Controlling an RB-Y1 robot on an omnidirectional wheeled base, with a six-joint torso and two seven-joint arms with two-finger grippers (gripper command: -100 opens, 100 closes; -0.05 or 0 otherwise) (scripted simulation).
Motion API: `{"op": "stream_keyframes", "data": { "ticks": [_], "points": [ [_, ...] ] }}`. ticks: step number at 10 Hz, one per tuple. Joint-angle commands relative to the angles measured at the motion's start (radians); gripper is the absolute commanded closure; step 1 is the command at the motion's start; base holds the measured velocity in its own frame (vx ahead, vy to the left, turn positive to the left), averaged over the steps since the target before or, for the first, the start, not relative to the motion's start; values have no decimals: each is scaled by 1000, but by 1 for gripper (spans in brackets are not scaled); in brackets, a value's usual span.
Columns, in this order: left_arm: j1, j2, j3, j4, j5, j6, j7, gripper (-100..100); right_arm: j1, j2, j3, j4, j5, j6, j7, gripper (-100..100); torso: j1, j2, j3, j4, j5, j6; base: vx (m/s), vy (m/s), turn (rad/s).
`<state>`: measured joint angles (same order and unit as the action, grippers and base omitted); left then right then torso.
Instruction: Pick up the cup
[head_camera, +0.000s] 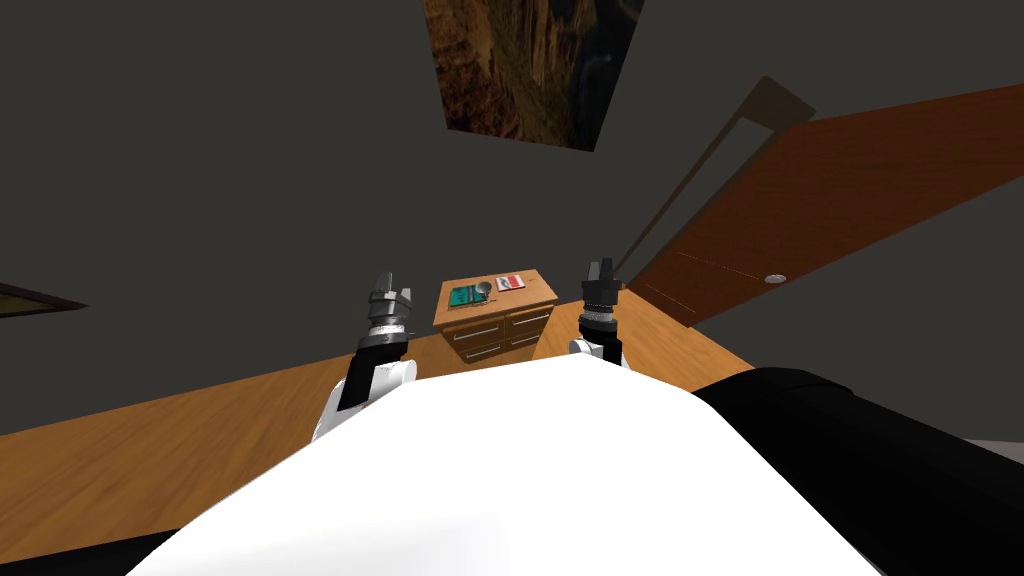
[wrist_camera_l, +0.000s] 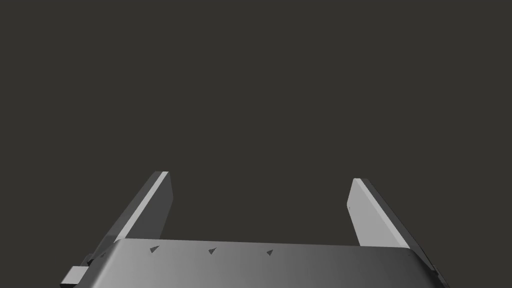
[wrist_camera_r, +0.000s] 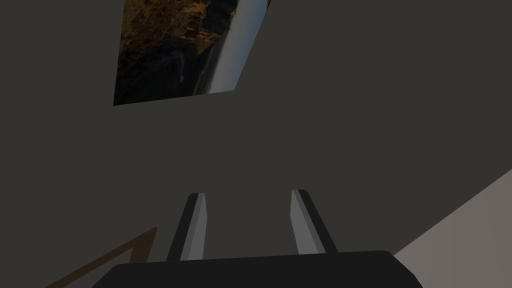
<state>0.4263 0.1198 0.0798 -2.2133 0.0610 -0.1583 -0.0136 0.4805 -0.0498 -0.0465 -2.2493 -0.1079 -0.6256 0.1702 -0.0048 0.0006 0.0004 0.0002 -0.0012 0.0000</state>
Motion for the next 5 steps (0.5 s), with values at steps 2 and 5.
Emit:
{"op": "stream_keyframes", "data": {
  "ticks": [2, 5],
  "points": [
    [-25, 21, 9, 24, -5, 71, 10, -100, 0, 0, 0, 0, 0, 0, 0, 0, 1, -1, 0, 0, 0, 0, 3, -64, -43],
    [-48, 38, 19, 47, -7, 146, 18, -100, 0, 0, 0, 0, 0, 0, 0, 0, 0, 0, 0, 0, 0, 0, -1, -75, -27]
  ]
}}
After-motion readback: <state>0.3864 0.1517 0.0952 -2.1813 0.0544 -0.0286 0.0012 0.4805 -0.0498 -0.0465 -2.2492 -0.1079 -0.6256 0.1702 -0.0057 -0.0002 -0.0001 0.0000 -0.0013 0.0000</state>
